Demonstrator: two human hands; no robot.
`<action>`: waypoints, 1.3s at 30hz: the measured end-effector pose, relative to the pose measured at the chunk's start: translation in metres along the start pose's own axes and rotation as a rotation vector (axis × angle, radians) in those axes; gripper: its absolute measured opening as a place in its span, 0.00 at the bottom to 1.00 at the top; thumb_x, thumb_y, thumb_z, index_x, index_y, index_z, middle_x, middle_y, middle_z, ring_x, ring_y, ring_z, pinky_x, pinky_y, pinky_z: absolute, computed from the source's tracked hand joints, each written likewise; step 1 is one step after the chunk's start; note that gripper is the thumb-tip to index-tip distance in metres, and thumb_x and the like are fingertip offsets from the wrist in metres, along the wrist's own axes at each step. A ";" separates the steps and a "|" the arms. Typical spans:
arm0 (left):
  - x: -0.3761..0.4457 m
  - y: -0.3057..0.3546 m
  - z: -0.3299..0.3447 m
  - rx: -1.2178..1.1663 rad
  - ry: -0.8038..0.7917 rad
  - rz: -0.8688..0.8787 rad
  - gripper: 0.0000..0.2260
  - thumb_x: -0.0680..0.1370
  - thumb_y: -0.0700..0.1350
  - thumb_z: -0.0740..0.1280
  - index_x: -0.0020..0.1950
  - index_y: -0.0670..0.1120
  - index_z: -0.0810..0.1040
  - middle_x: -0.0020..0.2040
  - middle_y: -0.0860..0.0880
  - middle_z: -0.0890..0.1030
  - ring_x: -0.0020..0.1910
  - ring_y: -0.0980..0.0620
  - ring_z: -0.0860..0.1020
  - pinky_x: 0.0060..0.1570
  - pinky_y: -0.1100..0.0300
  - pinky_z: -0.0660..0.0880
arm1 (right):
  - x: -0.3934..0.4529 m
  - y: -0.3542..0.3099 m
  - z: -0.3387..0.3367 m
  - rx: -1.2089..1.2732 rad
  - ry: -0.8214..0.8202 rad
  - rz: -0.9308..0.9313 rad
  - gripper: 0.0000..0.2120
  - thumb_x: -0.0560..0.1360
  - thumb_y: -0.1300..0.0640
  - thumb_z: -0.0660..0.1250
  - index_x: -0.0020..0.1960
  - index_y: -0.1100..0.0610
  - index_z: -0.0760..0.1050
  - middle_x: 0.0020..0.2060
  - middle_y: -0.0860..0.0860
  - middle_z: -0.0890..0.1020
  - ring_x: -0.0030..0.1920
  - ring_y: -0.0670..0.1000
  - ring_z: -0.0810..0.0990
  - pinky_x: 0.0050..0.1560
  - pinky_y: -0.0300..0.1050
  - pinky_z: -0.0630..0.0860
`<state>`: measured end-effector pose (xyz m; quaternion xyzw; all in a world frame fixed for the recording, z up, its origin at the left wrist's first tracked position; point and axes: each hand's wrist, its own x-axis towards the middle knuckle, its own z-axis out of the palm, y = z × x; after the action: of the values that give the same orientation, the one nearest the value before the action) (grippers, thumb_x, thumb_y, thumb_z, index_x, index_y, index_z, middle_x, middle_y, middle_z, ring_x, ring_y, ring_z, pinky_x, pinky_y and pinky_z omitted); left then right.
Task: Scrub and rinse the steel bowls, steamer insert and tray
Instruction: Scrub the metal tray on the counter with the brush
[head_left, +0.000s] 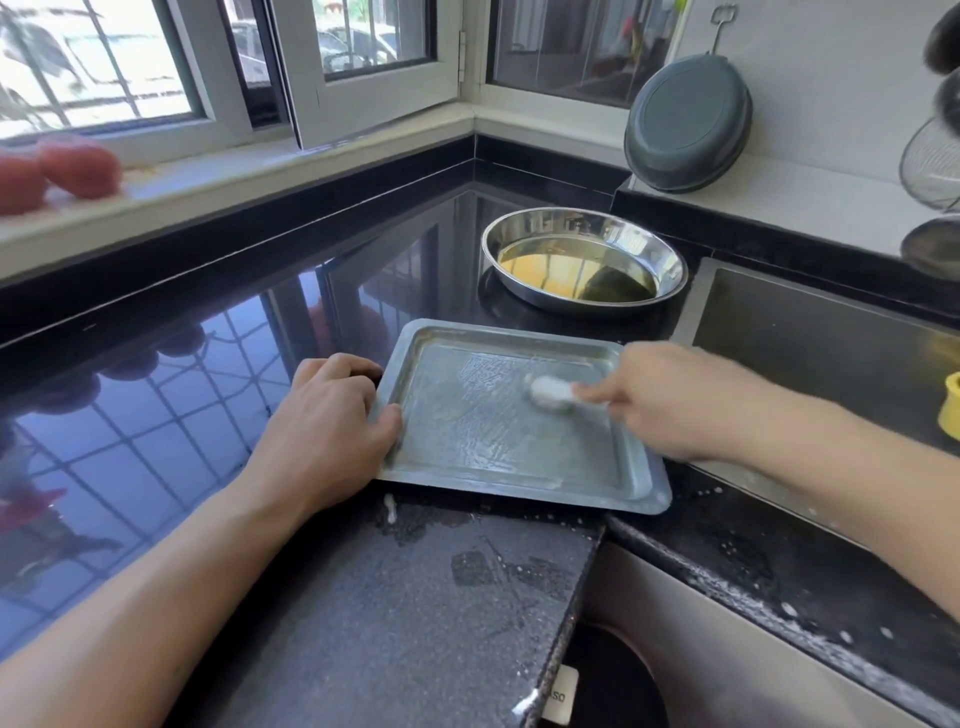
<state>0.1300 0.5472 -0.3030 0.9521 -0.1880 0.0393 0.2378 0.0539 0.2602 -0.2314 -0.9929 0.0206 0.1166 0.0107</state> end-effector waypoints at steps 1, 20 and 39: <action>0.000 0.000 0.000 0.000 0.002 -0.002 0.17 0.81 0.52 0.65 0.33 0.50 0.74 0.69 0.57 0.75 0.69 0.52 0.65 0.60 0.58 0.65 | 0.004 0.005 -0.002 -0.025 0.021 0.053 0.23 0.84 0.55 0.57 0.71 0.29 0.67 0.51 0.43 0.76 0.45 0.50 0.79 0.42 0.46 0.74; -0.001 0.000 0.001 0.020 0.002 -0.024 0.15 0.81 0.52 0.64 0.38 0.47 0.78 0.69 0.57 0.74 0.69 0.52 0.64 0.58 0.58 0.64 | -0.019 0.013 0.002 0.002 -0.058 0.018 0.20 0.83 0.50 0.59 0.69 0.27 0.69 0.40 0.42 0.75 0.42 0.50 0.79 0.50 0.52 0.80; -0.009 0.004 -0.006 0.107 0.014 0.012 0.21 0.79 0.51 0.59 0.71 0.48 0.71 0.83 0.46 0.53 0.82 0.43 0.50 0.80 0.48 0.51 | -0.024 0.004 -0.002 -0.075 -0.071 0.053 0.21 0.84 0.52 0.57 0.71 0.30 0.68 0.49 0.43 0.75 0.45 0.51 0.77 0.49 0.48 0.79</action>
<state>0.1198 0.5495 -0.2972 0.9620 -0.1897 0.0576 0.1876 0.0306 0.2574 -0.2237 -0.9870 0.0420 0.1524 -0.0287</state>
